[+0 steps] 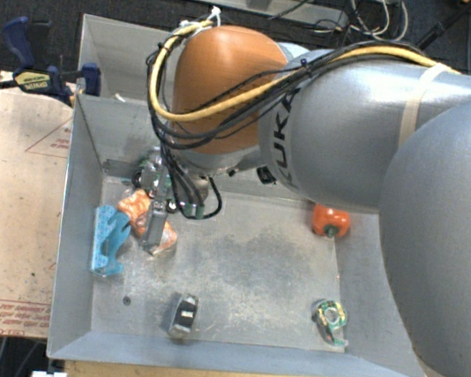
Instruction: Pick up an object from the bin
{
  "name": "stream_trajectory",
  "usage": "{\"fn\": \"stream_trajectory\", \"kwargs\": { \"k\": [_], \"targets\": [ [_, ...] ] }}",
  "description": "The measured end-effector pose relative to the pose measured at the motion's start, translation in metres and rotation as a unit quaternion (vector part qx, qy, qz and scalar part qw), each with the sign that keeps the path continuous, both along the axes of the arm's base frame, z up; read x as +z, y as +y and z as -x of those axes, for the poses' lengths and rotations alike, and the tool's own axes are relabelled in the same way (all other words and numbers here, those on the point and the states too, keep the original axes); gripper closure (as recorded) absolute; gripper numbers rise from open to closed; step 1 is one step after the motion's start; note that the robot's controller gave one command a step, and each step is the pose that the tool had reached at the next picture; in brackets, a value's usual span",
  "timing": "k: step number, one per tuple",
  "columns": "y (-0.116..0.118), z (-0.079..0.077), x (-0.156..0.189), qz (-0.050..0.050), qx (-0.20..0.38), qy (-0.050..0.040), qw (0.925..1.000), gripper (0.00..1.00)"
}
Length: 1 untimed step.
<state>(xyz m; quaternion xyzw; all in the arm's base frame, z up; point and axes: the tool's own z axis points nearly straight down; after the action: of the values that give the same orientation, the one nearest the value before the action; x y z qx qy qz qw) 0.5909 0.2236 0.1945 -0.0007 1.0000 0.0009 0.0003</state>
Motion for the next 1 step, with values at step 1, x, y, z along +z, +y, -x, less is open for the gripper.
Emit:
{"fn": "stream_trajectory", "kwargs": {
  "k": [1],
  "targets": [
    [-0.0061,0.0114,-0.0317,-0.001,0.031,-0.0033,0.9995,0.00]
  ]
}}
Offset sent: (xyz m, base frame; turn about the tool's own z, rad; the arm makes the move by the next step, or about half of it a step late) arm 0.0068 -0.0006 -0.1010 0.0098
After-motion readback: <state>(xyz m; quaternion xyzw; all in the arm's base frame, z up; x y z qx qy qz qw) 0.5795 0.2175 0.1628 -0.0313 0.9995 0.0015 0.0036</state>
